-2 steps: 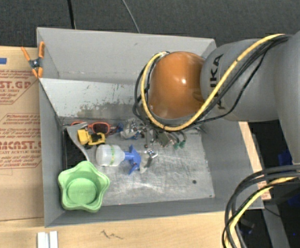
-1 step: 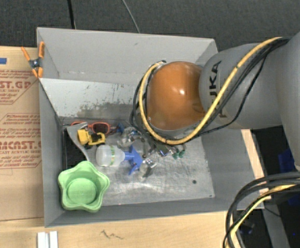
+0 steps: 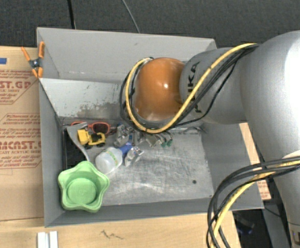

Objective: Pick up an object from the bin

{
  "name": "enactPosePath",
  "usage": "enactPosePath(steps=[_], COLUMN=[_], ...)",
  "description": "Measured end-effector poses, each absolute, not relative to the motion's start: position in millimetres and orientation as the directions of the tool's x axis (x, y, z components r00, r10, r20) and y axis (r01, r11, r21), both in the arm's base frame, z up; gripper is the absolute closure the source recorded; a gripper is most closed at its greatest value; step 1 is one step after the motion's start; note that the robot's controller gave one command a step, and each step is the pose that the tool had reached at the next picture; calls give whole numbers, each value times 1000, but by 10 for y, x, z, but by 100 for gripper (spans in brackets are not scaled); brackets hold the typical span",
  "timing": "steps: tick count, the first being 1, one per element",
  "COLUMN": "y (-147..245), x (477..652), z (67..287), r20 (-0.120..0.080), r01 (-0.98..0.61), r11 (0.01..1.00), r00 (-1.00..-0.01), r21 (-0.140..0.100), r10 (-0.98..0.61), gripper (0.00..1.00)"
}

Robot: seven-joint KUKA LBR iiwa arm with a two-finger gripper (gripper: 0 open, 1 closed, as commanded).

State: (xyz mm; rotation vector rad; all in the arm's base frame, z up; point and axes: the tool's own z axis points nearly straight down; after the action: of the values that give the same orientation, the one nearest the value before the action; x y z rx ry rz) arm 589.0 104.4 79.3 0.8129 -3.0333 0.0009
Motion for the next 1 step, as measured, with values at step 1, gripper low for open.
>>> enactPosePath(steps=[1], y=[1044], x=[5890], z=[793], r20=[1], r01=[-500], r11=[866], r00=[-866], r21=[0], r10=[-500], gripper=[100])
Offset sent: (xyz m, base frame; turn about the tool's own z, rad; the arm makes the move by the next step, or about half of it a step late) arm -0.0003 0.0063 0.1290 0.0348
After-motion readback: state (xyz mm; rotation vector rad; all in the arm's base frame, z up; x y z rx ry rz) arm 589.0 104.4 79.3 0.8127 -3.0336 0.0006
